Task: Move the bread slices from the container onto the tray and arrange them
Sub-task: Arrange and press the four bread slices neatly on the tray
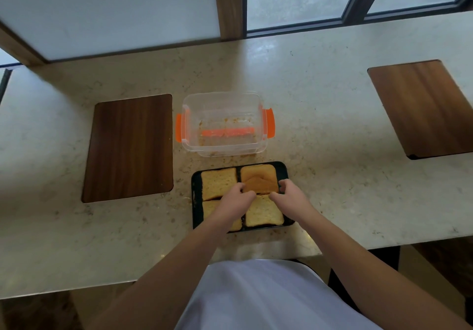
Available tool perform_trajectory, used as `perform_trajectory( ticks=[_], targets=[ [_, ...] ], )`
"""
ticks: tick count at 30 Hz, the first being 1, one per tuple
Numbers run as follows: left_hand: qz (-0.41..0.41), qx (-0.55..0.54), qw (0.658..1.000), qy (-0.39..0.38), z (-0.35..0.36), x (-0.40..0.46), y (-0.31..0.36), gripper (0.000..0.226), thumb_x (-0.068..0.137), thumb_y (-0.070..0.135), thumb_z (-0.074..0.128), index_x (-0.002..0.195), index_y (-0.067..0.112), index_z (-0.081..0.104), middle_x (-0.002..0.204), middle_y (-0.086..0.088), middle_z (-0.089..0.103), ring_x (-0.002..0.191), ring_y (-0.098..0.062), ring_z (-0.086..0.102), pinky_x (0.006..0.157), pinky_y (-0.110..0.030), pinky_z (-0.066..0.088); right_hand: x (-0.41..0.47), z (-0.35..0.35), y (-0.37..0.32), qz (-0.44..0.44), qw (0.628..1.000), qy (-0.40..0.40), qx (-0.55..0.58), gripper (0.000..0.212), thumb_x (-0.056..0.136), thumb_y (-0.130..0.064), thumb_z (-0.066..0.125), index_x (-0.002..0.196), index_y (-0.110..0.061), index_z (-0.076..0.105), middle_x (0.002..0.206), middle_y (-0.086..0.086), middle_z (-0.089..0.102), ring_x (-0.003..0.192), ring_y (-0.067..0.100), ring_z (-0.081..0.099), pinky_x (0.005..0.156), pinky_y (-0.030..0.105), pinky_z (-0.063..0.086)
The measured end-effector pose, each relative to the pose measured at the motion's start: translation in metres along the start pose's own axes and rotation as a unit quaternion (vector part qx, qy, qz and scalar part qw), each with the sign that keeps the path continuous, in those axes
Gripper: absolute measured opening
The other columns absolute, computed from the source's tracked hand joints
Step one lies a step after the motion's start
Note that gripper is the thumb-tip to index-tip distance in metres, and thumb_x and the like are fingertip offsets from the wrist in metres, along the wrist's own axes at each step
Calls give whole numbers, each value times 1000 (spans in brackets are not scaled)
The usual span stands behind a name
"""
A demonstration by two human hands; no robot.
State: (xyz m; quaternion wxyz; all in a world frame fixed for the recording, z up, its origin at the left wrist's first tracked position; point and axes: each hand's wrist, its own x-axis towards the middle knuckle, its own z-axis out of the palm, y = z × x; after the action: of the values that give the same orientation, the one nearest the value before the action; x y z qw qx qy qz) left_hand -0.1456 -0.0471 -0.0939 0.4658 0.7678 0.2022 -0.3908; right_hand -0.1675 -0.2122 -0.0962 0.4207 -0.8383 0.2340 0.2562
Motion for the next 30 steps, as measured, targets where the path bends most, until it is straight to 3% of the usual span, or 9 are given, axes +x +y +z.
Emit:
perform_trajectory(
  ticks=[2,5,10,13,15,19,23,27,30],
  targets=[
    [4,-2,1000,0,2,0,3,68,89,35,55,152,23,33,148,-2,43,121,-19,49,102,-48,48,2,2,-4,3,1000,-7,1,51,90,-27,60,137,-14,49,107,-2,60,84,9,58,76,34,54],
    [5,-3,1000,-5,4,0,4,67,90,34,56,152,20,33,155,-4,37,132,-24,43,104,-49,46,2,3,-7,9,1000,-13,-8,57,90,-31,60,142,-13,46,127,6,60,97,17,60,82,38,55],
    [-5,-15,1000,-12,2,3,4,66,89,34,56,150,19,36,151,-3,41,119,-20,48,92,-40,53,4,2,-4,9,1000,-12,-6,57,90,-29,61,142,-12,47,124,4,59,95,14,58,72,30,48],
    [2,-23,1000,-13,4,3,5,65,89,35,57,149,20,37,146,-2,44,106,-15,49,76,-33,51,3,0,-5,4,1000,-21,-8,60,91,-30,60,147,-14,43,140,7,57,116,20,57,82,30,44],
    [6,-22,1000,-12,6,2,7,64,88,36,57,148,21,39,142,0,46,100,-12,49,72,-31,50,2,-2,-4,2,1000,-23,-8,59,91,-30,60,146,-15,44,139,6,58,116,20,57,83,31,45],
    [7,-14,1000,-16,8,3,8,59,88,37,57,143,21,45,123,6,48,100,-11,51,74,-32,52,4,-4,-2,3,1000,-22,-12,53,92,-31,60,141,-15,49,133,4,61,104,14,54,84,31,47],
    [3,-1,1000,-16,10,3,10,51,89,37,56,137,23,50,119,7,52,94,-6,52,80,-34,55,4,-6,1,5,1000,-23,-13,53,93,-31,59,142,-14,49,135,4,59,114,18,56,89,32,47],
    [5,-8,1000,-21,15,-1,15,41,91,35,55,131,23,55,100,16,51,89,-5,52,79,-34,57,2,-12,3,9,1000,-20,-14,54,93,-31,59,143,-14,49,138,5,59,119,20,56,89,32,47],
    [6,-18,999,-30,18,-2,16,35,93,33,55,127,24,57,101,14,52,91,-6,52,82,-35,57,4,-15,6,12,1000,-16,-21,53,93,-31,59,142,-14,50,137,5,59,120,21,56,95,36,49]
  ],
)
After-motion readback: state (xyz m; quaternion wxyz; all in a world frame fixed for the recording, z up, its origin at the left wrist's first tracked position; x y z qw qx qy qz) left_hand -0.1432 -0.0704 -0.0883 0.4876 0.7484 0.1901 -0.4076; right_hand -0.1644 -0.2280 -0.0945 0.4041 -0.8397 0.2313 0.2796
